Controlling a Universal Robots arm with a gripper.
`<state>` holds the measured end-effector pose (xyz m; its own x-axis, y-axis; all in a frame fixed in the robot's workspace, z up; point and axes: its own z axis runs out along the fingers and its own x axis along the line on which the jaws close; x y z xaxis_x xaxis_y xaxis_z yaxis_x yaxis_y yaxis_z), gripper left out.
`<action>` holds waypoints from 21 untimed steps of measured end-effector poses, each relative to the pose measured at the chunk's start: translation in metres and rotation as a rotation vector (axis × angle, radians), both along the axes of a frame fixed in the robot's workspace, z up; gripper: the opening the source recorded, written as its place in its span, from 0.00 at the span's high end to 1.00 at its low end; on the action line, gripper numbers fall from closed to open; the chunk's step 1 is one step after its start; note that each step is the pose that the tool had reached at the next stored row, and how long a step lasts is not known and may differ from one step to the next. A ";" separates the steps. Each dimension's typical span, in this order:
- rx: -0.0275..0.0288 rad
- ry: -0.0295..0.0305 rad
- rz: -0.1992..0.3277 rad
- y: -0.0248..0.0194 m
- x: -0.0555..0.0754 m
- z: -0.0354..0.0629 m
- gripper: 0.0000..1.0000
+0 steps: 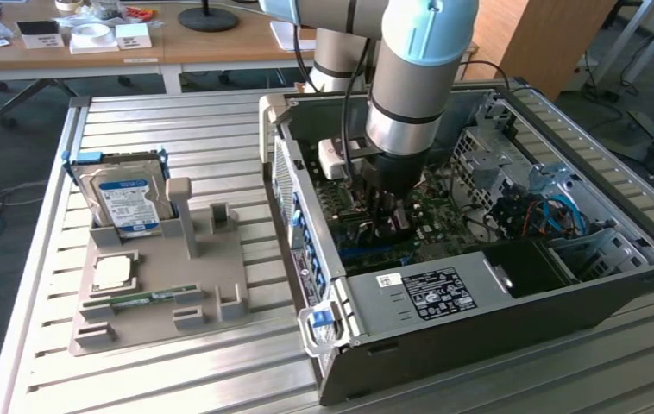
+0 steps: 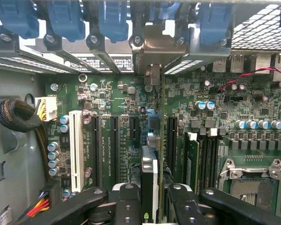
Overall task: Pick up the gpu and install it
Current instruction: 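Insert the gpu into the slot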
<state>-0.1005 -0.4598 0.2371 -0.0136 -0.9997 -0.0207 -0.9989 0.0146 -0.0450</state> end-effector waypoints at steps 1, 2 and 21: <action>0.0002 0.0000 0.000 0.0000 0.000 -0.0001 0.73; 0.0002 0.0000 0.000 0.0000 0.000 -0.0001 0.73; 0.0003 -0.0002 0.000 0.0000 0.000 -0.0023 0.73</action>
<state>-0.1009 -0.4598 0.2348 -0.0136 -0.9997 -0.0210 -0.9989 0.0145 -0.0452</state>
